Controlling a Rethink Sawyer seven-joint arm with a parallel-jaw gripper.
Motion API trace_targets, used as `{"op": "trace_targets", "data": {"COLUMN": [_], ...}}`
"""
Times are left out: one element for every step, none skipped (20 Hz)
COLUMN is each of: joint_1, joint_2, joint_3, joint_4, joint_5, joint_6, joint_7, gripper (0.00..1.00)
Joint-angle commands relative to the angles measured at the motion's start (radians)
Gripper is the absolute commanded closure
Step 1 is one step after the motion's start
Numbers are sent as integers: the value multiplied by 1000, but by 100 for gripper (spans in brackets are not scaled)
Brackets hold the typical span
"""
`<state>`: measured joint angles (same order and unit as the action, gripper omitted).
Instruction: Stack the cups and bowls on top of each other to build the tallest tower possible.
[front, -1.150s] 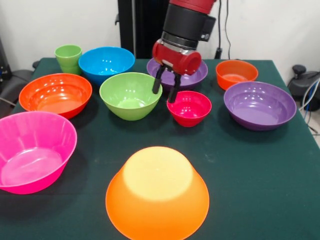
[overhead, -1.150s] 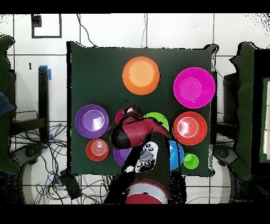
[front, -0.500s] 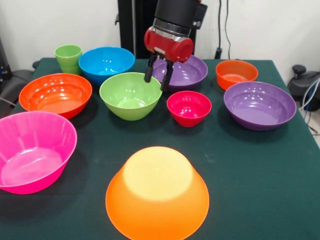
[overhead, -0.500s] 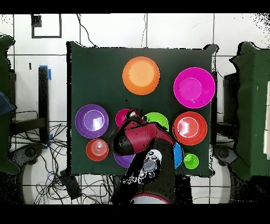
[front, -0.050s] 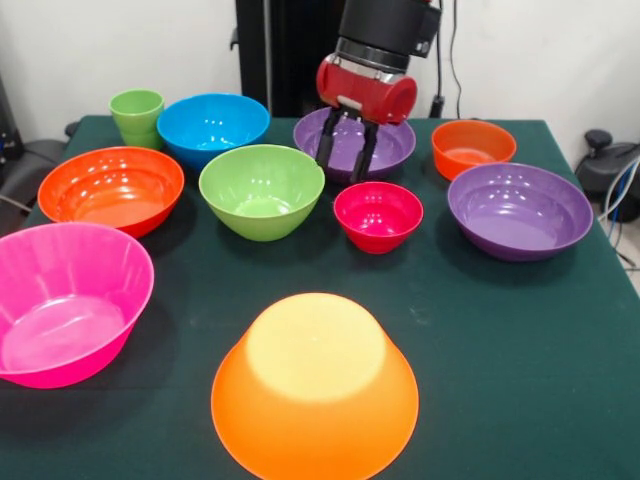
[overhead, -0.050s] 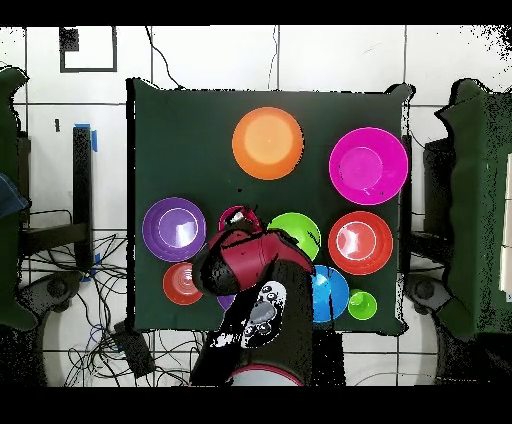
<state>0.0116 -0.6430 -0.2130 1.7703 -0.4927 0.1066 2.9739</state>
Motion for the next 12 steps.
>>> {"op": "trace_targets", "data": {"joint_1": [2, -2, -5, -14, -22, -33, -41, -47, -49, -50, -50, -49], "joint_2": [77, 84, 92, 93, 95, 93, 97, 103, 117, 134, 154, 176], "joint_3": [85, 81, 77, 78, 79, 83, 85, 86, 79, 77, 70, 65], "joint_4": [-21, -26, -30, -31, -32, -29, -29, -30, -39, -48, -62, -76], "joint_5": [-4, -10, -16, -23, -31, -38, -43, -45, -49, -50, -50, -48], "joint_6": [-2, -10, -18, -23, -27, -30, -34, -42, -57, -68, -80, -95], "joint_7": [-19, -22, -25, -32, -39, -46, -51, -51, -48, -45, -41, -36], "gripper": [0, 0, 0, 0, 0, 0, 0, 0, 0, 0, 0, 0]}}
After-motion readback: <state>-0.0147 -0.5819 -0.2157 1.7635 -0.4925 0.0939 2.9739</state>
